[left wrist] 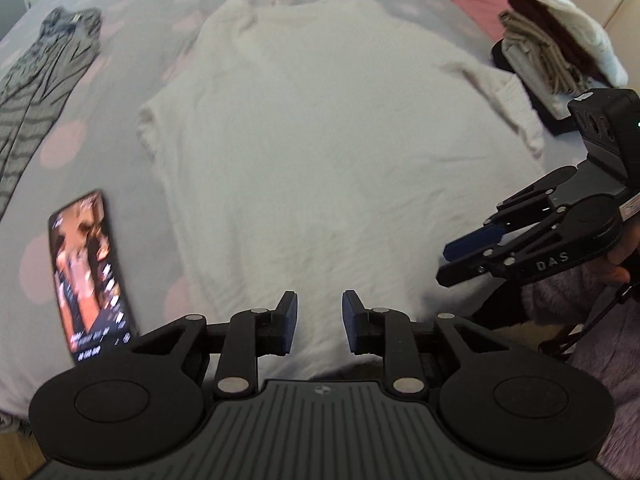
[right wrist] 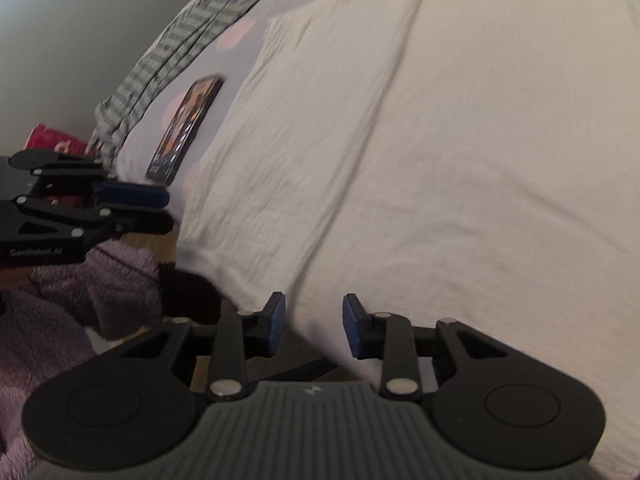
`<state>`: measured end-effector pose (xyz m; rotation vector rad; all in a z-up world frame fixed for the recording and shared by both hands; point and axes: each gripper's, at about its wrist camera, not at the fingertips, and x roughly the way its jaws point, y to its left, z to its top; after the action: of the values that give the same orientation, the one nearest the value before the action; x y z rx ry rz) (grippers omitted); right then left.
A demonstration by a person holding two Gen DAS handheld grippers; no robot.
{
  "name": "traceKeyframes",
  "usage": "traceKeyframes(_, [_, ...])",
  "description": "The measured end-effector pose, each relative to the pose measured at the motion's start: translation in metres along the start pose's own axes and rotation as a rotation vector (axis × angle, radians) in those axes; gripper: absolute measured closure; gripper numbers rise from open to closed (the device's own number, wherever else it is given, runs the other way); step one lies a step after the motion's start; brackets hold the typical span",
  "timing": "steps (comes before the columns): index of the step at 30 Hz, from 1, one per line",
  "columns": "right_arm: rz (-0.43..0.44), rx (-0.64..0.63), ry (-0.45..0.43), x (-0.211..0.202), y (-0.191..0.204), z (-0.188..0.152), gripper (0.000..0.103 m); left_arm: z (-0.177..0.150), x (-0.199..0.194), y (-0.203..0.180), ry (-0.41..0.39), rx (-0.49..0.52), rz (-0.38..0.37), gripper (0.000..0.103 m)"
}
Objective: Fold clothes
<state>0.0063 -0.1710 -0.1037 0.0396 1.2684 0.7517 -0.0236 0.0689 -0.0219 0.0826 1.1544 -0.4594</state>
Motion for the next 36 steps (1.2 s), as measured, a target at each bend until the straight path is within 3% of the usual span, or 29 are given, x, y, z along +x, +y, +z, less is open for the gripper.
traceKeyframes(3, [-0.105,0.009,-0.079,-0.019,-0.015,0.003,0.068,0.016,0.010,-0.016,-0.023,0.025,-0.023,0.077])
traceKeyframes(6, [-0.271,0.016,-0.158,-0.041,-0.036,0.000,0.068,0.032,0.019,-0.030,-0.048,0.035,-0.031,0.060])
traceKeyframes(14, [-0.666,0.181,-0.346,-0.105,-0.119,-0.023,0.068,0.066,0.045,-0.065,-0.079,0.082,-0.061,0.059])
traceKeyframes(16, [-0.687,0.230,-0.375,-0.114,-0.135,-0.032,0.068,0.073,0.054,-0.070,-0.071,0.083,-0.081,0.057])
traceKeyframes(20, [-0.645,0.275,-0.416,-0.118,-0.153,-0.040,0.068,0.088,0.074,-0.082,-0.042,0.080,-0.091,0.057])
traceKeyframes(24, [-0.661,0.230,-0.439,-0.111,-0.158,-0.029,0.067,0.100,0.089,-0.093,-0.023,0.080,-0.090,0.057])
traceKeyframes(27, [-0.711,0.233,-0.400,-0.096,-0.167,-0.021,0.059,0.106,0.097,-0.099,0.000,0.073,-0.102,0.057])
traceKeyframes(30, [-0.730,0.270,-0.362,-0.089,-0.181,-0.019,0.058,0.108,0.101,-0.102,0.008,0.089,-0.103,0.057])
traceKeyframes(34, [-0.725,0.331,-0.361,-0.097,-0.195,-0.024,0.091,0.109,0.106,-0.103,0.023,0.099,-0.093,0.057])
traceKeyframes(36, [-0.723,0.379,-0.406,-0.111,-0.198,-0.029,0.092,0.109,0.108,-0.102,0.031,0.092,-0.091,0.057])
